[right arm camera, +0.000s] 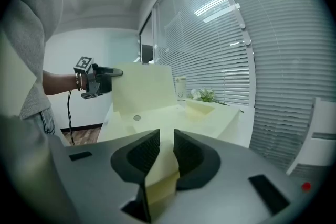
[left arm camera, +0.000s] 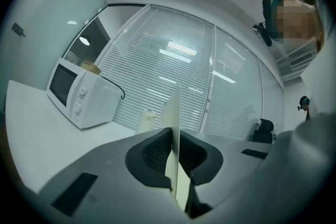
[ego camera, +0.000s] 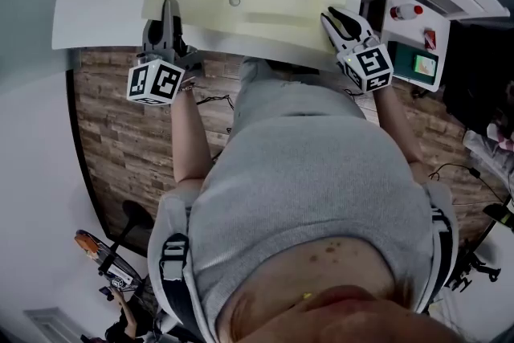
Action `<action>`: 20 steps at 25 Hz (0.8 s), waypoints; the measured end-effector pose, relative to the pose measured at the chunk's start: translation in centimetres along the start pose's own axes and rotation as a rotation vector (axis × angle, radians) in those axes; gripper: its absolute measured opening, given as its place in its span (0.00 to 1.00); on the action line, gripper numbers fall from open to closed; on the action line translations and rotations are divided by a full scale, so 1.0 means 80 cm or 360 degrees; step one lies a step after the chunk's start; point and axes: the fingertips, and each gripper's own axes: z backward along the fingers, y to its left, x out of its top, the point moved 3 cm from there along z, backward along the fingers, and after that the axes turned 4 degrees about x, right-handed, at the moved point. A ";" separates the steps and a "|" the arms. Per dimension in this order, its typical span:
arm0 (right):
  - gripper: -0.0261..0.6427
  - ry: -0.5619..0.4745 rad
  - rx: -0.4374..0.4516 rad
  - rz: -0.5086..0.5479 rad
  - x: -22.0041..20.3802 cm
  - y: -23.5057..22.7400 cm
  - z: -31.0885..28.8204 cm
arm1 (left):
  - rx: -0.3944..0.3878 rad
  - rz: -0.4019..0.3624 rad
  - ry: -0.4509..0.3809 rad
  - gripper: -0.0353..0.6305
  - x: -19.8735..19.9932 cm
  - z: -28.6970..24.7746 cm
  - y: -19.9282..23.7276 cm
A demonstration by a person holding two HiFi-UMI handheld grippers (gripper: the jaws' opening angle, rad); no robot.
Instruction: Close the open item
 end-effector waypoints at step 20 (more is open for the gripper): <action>0.24 -0.0042 0.0062 0.0008 0.000 -0.002 0.000 | -0.0417 -0.0084 0.0180 0.08 -0.020 -0.025 -0.138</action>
